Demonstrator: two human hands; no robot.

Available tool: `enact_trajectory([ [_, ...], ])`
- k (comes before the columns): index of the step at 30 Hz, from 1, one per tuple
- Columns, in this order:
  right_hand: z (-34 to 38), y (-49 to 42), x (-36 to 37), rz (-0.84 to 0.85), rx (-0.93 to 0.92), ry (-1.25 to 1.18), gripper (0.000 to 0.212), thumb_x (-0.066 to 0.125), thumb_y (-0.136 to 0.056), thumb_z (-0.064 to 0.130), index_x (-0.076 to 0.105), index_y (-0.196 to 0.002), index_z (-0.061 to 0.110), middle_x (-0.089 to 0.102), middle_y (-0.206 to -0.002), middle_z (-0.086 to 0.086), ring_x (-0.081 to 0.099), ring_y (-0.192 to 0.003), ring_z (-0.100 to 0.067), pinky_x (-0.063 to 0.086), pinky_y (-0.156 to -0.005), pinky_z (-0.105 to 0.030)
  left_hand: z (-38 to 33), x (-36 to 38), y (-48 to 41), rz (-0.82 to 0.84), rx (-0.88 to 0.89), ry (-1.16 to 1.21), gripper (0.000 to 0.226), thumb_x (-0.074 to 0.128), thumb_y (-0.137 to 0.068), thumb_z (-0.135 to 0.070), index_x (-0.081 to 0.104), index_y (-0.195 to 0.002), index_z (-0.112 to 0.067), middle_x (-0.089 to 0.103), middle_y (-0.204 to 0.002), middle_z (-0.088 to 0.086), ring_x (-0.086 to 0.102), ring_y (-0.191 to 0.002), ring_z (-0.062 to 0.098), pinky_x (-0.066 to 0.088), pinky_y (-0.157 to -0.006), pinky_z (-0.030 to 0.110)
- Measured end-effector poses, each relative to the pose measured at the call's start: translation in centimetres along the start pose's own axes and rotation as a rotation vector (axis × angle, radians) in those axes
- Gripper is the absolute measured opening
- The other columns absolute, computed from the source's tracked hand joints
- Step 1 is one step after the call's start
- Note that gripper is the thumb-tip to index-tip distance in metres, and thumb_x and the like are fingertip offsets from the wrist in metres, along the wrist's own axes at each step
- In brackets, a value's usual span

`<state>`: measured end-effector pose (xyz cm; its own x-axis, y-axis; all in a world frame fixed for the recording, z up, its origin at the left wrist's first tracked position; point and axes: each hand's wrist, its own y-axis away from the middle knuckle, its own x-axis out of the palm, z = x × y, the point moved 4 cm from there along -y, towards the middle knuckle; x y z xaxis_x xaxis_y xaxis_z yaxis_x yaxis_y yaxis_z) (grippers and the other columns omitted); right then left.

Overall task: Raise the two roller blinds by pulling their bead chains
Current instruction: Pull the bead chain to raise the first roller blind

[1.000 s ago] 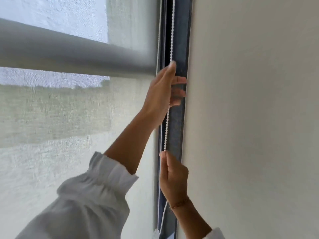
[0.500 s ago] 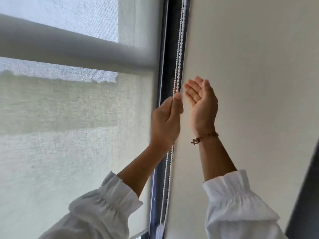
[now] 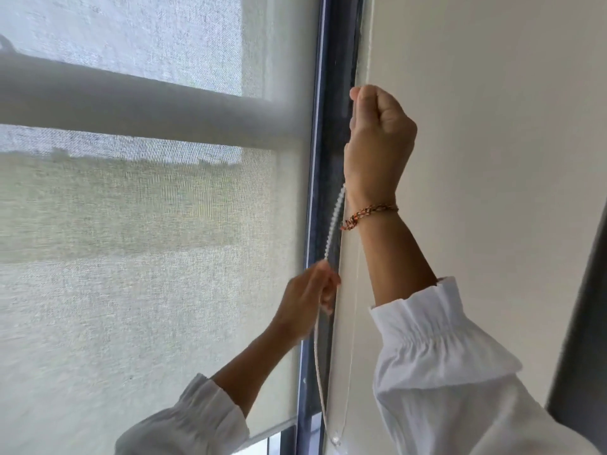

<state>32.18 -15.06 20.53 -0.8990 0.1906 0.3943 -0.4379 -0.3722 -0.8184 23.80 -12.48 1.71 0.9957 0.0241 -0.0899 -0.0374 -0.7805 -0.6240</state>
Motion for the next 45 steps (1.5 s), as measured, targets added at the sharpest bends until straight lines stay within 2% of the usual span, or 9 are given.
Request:
enact_trajectory([
  [4,-0.3,2.5,-0.6,-0.011,-0.104,0.092,0.03,0.044,-0.089,0.02,0.069,-0.09,0.004,0.069,-0.072,-0.007,0.057,-0.064,-0.009,0.048,-0.063,-0.027,-4.8,-1.8,-4.2,-0.115,0.032,0.164,0.046,0.026,-0.085,-0.048,0.06,-0.102,-0.022,0.066,-0.102,-0.002,0.062,-0.096,0.006,0.047,-0.09,0.029],
  [7,-1.9,6.1,-1.5,0.006,-0.183,0.15,0.028,0.046,-0.093,0.023,0.068,-0.094,0.005,0.074,-0.081,-0.009,0.065,-0.07,-0.012,0.049,-0.062,-0.018,-10.6,-2.6,-6.7,-0.156,0.147,0.177,0.036,0.03,-0.098,-0.033,0.057,-0.11,-0.013,0.065,-0.106,0.001,0.059,-0.107,0.016,0.041,-0.101,0.035],
  [12,-5.2,12.0,-4.0,0.13,-0.346,0.258,0.043,0.033,-0.097,0.032,0.065,-0.086,0.005,0.071,-0.072,-0.007,0.06,-0.074,-0.01,0.04,-0.068,0.0,-17.4,-3.0,-9.8,-0.112,0.238,0.134,0.024,0.038,-0.098,-0.026,0.055,-0.11,-0.014,0.063,-0.106,0.0,0.059,-0.111,0.018,0.046,-0.092,0.024],
  [18,-7.2,13.5,-4.2,0.267,-0.335,0.26,0.042,0.036,-0.095,0.033,0.065,-0.086,0.004,0.073,-0.074,-0.005,0.06,-0.083,-0.007,0.04,-0.073,0.005,-19.3,-1.6,-10.4,-0.312,0.249,0.068,0.029,0.045,-0.095,-0.033,0.051,-0.071,-0.018,0.034,-0.051,-0.008,0.03,-0.043,0.008,0.025,-0.04,0.021],
  [22,-8.6,11.5,-3.3,0.38,0.096,0.015,0.038,0.042,-0.088,0.039,0.068,-0.085,0.011,0.062,-0.066,0.022,0.057,-0.064,0.002,0.044,-0.063,-0.007,-20.0,-1.1,-10.2,-0.419,0.371,0.093,0.043,0.043,-0.092,-0.036,0.034,-0.052,-0.023,0.028,-0.049,-0.007,0.024,-0.045,0.015,0.019,-0.047,0.031],
  [26,-8.5,7.1,-3.3,0.284,0.355,-0.14,0.038,0.033,-0.085,0.049,0.064,-0.088,0.028,0.066,-0.087,0.001,0.063,-0.086,-0.017,0.05,-0.084,-0.032,-19.2,-1.3,-9.3,-0.45,0.466,0.008,0.042,0.043,-0.093,-0.031,0.036,-0.053,-0.022,0.031,-0.047,-0.006,0.029,-0.046,0.017,0.023,-0.047,0.032],
  [36,-0.8,-0.8,0.2,0.261,0.333,-0.164,0.024,0.044,-0.094,0.021,0.06,-0.098,0.003,0.065,-0.093,-0.015,0.063,-0.091,-0.029,0.052,-0.089,-0.046,-1.9,0.0,0.6,-0.247,0.41,-0.415,0.039,0.035,-0.09,-0.042,0.03,-0.056,-0.025,0.04,-0.046,-0.011,0.032,-0.04,0.001,0.021,-0.045,0.007],
  [40,-1.4,-0.6,2.0,0.252,0.402,-0.145,0.021,0.044,-0.093,0.017,0.063,-0.097,0.009,0.057,-0.073,0.004,0.051,-0.06,-0.009,0.046,-0.053,-0.023,3.3,0.2,2.9,-0.14,0.307,-0.42,0.051,0.026,-0.089,-0.062,0.035,-0.063,-0.018,0.041,-0.05,-0.014,0.031,-0.042,0.001,0.021,-0.046,0.011],
  [45,-1.3,0.5,1.2,0.016,0.064,0.046,0.025,0.045,-0.093,0.015,0.069,-0.093,0.008,0.064,-0.074,-0.004,0.052,-0.071,-0.011,0.049,-0.075,-0.035,2.5,-0.5,0.8,0.037,0.141,-0.228,0.039,0.031,-0.084,-0.054,0.044,-0.059,-0.027,0.047,-0.047,-0.014,0.039,-0.045,0.002,0.032,-0.048,0.013],
])
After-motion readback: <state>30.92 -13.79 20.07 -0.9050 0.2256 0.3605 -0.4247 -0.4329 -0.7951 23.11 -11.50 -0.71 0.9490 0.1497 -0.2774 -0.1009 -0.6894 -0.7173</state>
